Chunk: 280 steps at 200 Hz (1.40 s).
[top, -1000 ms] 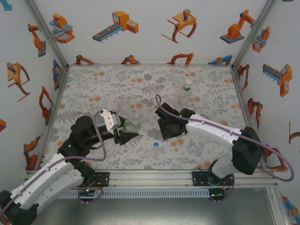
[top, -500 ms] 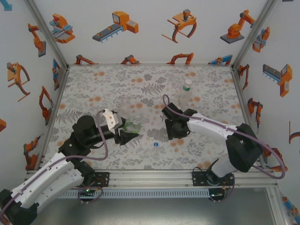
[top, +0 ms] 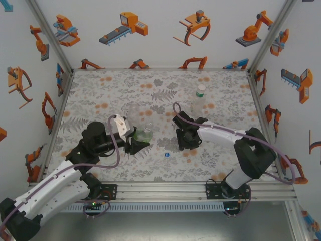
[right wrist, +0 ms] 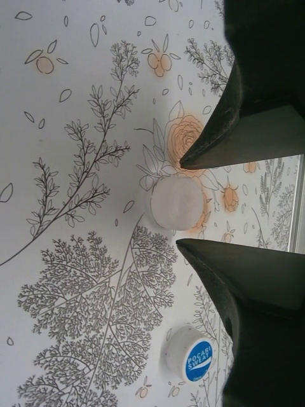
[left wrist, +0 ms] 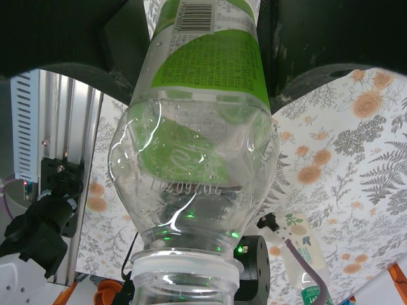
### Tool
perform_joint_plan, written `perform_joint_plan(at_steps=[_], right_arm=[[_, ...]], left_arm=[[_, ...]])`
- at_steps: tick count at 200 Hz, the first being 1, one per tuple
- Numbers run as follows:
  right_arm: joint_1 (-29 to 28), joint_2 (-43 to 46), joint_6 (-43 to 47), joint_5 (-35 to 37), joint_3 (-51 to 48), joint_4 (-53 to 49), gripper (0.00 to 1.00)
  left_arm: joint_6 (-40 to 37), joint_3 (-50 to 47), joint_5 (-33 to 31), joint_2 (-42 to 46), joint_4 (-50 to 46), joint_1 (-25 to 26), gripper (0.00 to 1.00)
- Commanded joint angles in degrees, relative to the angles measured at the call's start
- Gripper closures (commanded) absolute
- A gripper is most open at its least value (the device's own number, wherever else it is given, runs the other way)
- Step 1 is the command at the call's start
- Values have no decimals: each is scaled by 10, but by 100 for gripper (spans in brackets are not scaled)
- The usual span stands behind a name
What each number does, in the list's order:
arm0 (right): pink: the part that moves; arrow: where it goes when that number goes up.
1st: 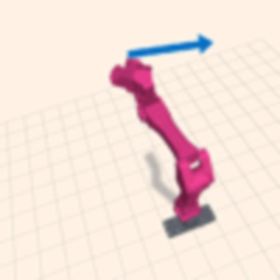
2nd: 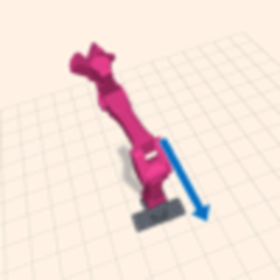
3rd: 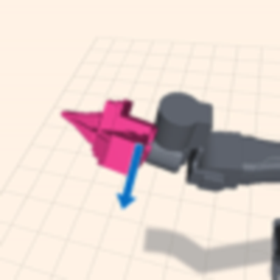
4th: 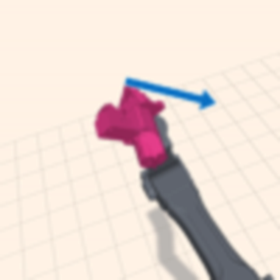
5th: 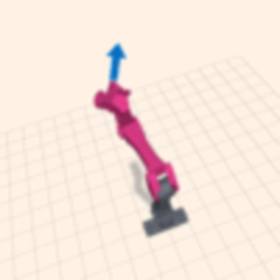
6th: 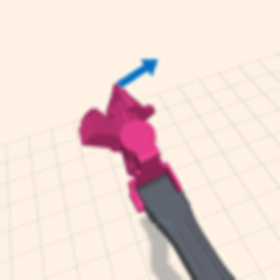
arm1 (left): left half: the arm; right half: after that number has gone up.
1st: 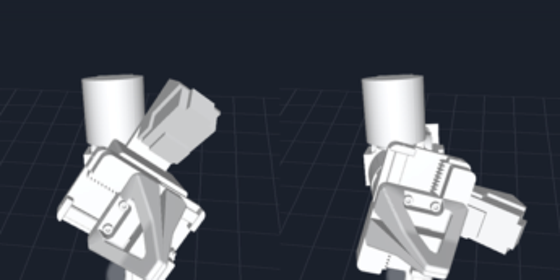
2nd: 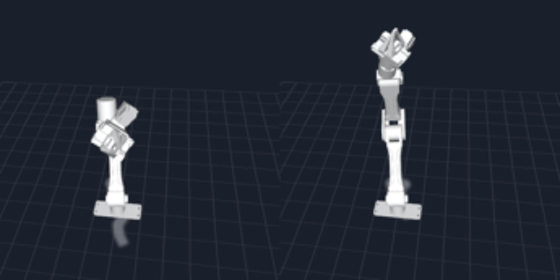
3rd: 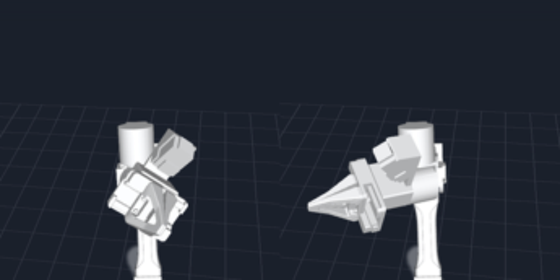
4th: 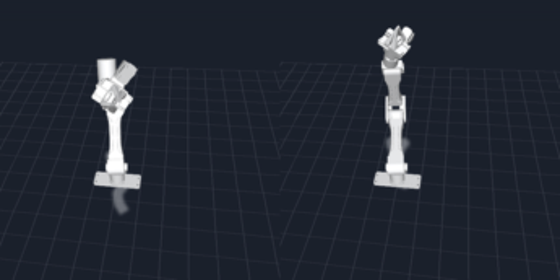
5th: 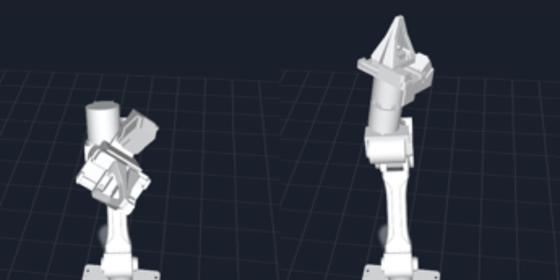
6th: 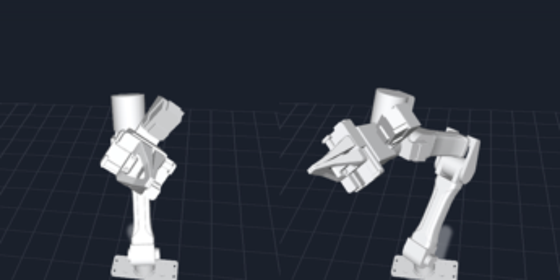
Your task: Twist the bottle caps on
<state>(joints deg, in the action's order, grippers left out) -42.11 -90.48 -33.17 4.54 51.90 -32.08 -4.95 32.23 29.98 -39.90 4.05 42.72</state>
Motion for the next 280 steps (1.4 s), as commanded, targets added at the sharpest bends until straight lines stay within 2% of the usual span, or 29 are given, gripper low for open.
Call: perform_joint_plan(at_steps=[1,148,280], right_arm=[[4,-9,3,-4,-9,10,53],[7,-8,9,-6,-15,16,59],[10,-11,20,0,-8,11,57]], left_arm=[[10,7,4,-3,25,2,100],[11,17,10,-23,27,3,100],[9,21,11,-31,24,6,100]])
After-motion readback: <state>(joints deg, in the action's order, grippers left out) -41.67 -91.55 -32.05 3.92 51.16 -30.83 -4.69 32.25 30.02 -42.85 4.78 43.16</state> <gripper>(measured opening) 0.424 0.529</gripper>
